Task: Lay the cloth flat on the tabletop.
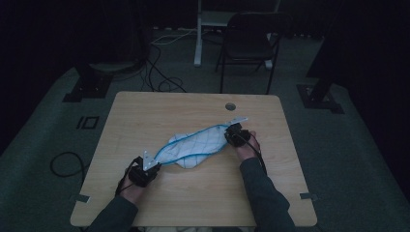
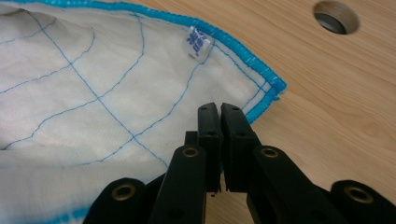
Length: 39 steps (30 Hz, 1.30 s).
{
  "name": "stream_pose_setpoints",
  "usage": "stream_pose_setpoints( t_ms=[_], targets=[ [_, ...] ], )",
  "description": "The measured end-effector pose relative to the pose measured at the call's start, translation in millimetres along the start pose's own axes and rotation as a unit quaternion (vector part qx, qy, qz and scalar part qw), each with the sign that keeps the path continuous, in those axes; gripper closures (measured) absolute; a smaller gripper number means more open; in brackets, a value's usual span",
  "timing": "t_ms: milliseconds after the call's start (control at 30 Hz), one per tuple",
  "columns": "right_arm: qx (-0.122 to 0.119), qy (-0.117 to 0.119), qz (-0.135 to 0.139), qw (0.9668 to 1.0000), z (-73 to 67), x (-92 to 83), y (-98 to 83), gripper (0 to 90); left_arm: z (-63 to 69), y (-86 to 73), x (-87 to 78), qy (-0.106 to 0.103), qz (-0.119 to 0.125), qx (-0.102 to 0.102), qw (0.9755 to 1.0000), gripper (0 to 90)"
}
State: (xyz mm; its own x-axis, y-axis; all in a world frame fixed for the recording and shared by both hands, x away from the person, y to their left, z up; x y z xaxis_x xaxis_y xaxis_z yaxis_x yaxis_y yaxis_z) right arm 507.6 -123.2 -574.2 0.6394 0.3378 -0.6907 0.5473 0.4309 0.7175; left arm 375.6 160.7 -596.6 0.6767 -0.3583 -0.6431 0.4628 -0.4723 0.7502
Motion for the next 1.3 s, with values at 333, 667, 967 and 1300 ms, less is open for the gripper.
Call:
stream_pose_setpoints(
  t_ms=[333, 667, 967, 1300],
  targets=[
    [0.017, -0.025, -0.017, 0.9994, 21.1, -5.6, -27.0, 87.7, 16.0, -1.9, 0.5, -0.026, -0.005, 0.013, 0.9996, 86.0],
    [0.001, -0.009, 0.025, 0.9996, 12.4, -28.4, -7.9, 77.3, 14.1, 35.0, -14.0, -0.023, 0.043, 0.014, 0.9987, 75.4],
    [-0.025, 0.036, 0.034, 0.9985, -27.5, -29.2, -0.3, 69.8, 17.2, 64.5, 15.6, -0.028, 0.044, 0.040, 0.9978, 74.2],
    [-0.021, 0.071, 0.019, 0.9971, -52.5, -16.4, -7.1, 61.5, 11.4, 77.3, 53.4, -0.026, 0.027, 0.039, 0.9985, 68.2]
  ],
)
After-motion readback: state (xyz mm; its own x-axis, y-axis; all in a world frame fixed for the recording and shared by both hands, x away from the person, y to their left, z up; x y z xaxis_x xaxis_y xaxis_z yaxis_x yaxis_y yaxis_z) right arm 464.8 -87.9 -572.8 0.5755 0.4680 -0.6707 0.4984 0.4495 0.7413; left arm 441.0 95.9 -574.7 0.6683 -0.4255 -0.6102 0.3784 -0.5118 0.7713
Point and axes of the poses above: each handheld gripper's, and its own axes: x roughly forward along the jaws, y roughly out of its top, z roughly to its right, the point moved 10 cm from there along x, roughly forward along the jaws, and after that the axes turned 4 degrees about z, right-handed, at the moved point
